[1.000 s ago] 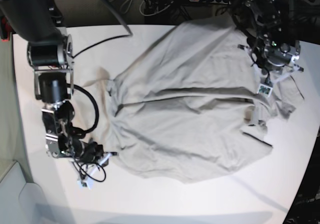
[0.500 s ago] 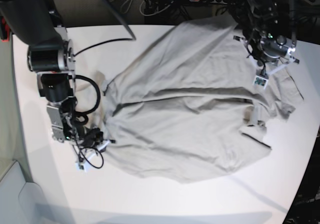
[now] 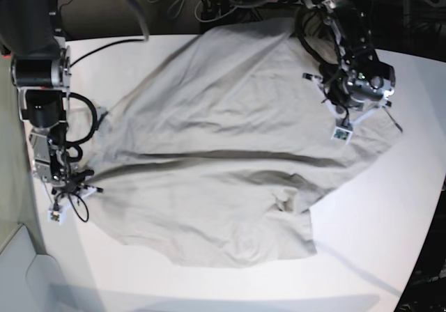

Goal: Layout the t-shirt on the table in an organized manner, then fold the t-shirt properly
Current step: 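Regrasp the shirt edge with the left gripper and pull it outward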

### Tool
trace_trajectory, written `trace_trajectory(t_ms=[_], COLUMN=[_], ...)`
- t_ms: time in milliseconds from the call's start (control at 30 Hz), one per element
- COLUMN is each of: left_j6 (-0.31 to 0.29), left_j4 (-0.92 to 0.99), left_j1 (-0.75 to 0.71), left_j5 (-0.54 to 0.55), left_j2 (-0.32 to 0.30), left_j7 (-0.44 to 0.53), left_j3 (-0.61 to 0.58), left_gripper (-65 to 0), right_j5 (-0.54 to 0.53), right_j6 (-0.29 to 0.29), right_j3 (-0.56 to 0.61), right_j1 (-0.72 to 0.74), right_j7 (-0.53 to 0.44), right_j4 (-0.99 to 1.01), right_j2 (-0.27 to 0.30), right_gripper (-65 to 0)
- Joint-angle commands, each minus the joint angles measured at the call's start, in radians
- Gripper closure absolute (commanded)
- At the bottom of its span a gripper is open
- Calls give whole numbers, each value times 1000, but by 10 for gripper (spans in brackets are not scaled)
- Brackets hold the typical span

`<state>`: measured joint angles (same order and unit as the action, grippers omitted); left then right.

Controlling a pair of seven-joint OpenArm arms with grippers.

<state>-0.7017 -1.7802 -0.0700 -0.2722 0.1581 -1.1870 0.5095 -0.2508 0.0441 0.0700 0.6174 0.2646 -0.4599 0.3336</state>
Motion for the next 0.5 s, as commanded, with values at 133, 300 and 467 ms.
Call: trace_trajectory(t_ms=[133, 300, 467], left_j6=[4, 4, 4], left_j4=[147, 299, 397], left_j1=[26, 52, 121], left_j5=[-3, -5, 3], left_j2=[-1, -13, -139], left_j7=[88, 161, 215], left_j3=[-1, 7, 8], left_gripper=[-1, -1, -1], right_j5=[11, 14, 12], right_j6=[-31, -31, -31], right_j3=[1, 1, 1], right_j1=[-18, -17, -17], right_j7=[108, 109, 146], right_j4=[14, 14, 13], right_j2=[6, 6, 14], right_gripper=[-4, -4, -1])
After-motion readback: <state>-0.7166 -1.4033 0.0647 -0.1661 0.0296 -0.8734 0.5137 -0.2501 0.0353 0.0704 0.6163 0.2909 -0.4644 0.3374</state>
